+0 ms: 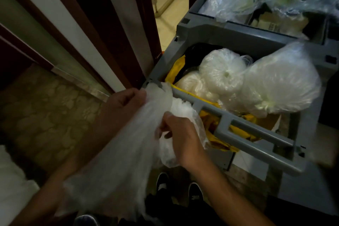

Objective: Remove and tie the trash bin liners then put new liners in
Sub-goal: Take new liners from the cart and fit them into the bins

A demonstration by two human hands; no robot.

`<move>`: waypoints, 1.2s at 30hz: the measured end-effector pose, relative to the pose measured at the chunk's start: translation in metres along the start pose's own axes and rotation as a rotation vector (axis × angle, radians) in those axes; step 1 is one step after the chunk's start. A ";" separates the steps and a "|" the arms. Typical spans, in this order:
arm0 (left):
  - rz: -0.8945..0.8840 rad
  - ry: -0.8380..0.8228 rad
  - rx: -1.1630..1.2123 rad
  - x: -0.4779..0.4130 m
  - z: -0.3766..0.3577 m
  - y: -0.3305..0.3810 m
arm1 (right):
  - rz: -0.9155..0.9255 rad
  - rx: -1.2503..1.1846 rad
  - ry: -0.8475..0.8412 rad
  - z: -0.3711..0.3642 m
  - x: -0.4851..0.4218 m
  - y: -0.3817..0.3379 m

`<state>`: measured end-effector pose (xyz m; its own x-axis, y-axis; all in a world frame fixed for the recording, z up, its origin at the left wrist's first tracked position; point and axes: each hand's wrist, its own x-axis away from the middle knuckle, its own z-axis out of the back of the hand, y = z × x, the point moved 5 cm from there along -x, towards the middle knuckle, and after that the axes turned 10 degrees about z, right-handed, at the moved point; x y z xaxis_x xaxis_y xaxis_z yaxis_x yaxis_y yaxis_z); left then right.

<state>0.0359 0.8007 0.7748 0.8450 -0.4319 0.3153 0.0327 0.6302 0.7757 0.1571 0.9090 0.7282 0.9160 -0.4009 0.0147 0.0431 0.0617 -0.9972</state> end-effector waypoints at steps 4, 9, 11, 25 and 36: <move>-0.257 -0.043 -0.177 0.038 -0.021 -0.009 | -0.256 -0.119 -0.023 -0.007 -0.003 0.024; -0.265 0.001 -0.154 0.077 -0.029 -0.069 | 0.049 0.129 -0.238 -0.038 -0.006 0.025; -0.069 0.084 -0.048 0.103 -0.017 -0.110 | 0.112 0.322 -0.383 -0.063 0.000 0.039; 1.260 0.476 0.633 0.483 -0.149 -0.438 | 0.069 0.921 -1.690 -0.229 0.197 0.215; 1.532 0.769 1.257 0.698 -0.254 -0.512 | 0.348 0.827 -2.124 -0.432 0.422 0.180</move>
<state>0.7442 0.3405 0.4589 -0.1467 0.3676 0.9183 -0.7330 -0.6638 0.1486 0.3791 0.3559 0.5229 -0.1278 0.8627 0.4893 -0.5627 0.3432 -0.7520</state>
